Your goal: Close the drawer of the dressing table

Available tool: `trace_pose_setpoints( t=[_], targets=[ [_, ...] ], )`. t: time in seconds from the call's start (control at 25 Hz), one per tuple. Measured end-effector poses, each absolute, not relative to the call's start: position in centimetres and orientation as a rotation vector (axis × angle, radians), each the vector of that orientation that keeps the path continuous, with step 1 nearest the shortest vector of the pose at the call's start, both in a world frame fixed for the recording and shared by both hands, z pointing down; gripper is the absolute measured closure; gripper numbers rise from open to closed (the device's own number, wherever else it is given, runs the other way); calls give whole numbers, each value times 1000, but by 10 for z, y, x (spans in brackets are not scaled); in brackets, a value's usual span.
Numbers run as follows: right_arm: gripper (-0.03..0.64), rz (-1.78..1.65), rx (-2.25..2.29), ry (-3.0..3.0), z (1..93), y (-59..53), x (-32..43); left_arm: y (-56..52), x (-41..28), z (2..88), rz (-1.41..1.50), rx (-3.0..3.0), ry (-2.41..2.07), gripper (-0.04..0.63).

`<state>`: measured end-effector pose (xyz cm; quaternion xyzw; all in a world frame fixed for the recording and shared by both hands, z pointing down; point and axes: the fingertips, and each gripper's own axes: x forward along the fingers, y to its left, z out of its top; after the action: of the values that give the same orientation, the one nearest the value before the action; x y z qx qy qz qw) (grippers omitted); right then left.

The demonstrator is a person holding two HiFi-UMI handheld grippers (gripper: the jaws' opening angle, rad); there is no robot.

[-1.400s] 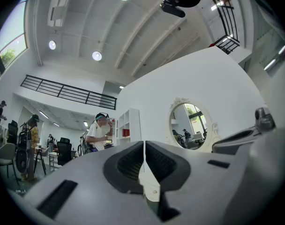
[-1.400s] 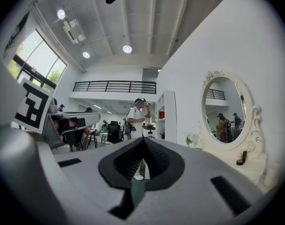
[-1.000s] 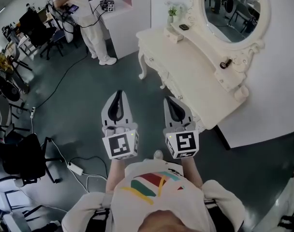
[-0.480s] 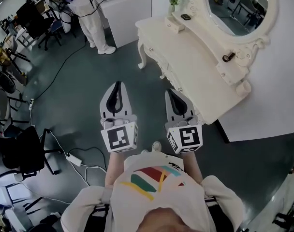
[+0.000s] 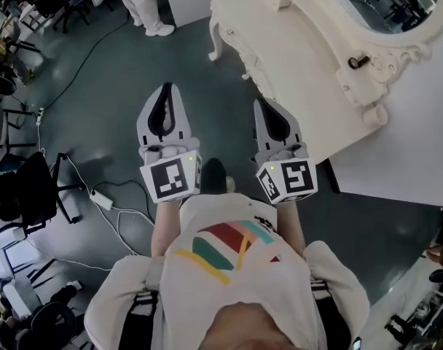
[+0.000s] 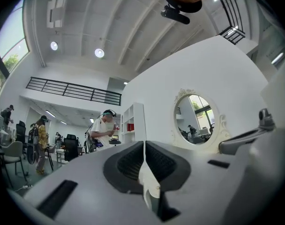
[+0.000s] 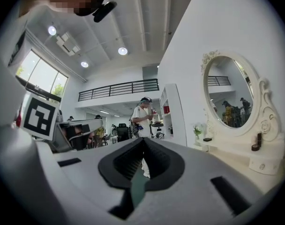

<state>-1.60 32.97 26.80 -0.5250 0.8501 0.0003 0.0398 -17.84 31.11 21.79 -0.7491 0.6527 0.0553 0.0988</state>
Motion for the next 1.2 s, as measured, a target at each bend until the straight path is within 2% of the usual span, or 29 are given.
trace_pose_setpoints(
  t=[0.6,1.2],
  targets=[
    [618,70,-1597,2622,290,274,8,239,-165,224,258,-2147,1914,583],
    [618,-90,-1614,2740,331,148,-34,120,-181,273,166,-2294,1939,583]
  ],
)
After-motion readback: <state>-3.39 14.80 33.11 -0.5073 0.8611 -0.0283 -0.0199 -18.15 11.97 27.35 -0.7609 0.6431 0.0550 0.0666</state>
